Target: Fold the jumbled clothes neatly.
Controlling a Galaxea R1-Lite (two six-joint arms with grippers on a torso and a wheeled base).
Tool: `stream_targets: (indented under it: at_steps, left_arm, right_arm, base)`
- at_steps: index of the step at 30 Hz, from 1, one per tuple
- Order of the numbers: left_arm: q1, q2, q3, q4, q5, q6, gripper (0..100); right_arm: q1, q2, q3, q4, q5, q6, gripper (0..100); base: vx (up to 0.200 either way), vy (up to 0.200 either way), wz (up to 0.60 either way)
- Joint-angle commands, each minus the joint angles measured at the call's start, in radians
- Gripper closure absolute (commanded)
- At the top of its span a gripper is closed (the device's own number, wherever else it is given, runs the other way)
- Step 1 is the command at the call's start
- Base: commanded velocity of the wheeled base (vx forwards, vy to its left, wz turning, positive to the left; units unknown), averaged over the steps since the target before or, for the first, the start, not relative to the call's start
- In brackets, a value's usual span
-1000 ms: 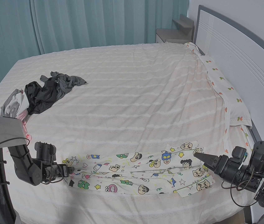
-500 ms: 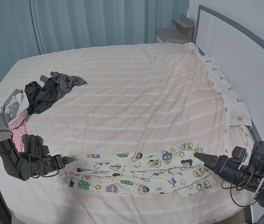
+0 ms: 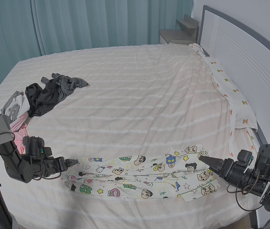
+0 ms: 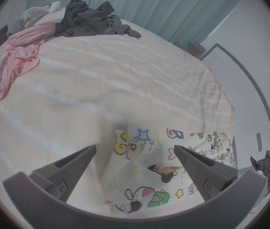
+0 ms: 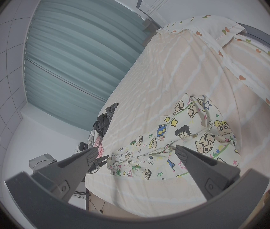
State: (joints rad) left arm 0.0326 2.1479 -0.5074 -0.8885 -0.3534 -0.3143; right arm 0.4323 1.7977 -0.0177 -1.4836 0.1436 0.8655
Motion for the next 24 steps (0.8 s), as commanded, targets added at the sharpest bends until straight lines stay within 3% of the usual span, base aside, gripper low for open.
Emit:
stream_targets:
  at_steps: [1, 24]
  left_arm:
    - [-0.019, 0.015, 0.0, 0.0, -0.035, -0.011, 0]
    - [-0.029, 0.125, -0.029, -0.067, -0.019, -0.017, 0]
  right_arm:
    - [0.002, 0.003, 0.016, 0.002, -0.001, 0.0, 0]
    - [0.009, 0.005, 0.016, 0.003, -0.015, 0.0, 0]
  base:
    - [0.0, 0.0, 0.0]
    - [0.0, 0.0, 0.0]
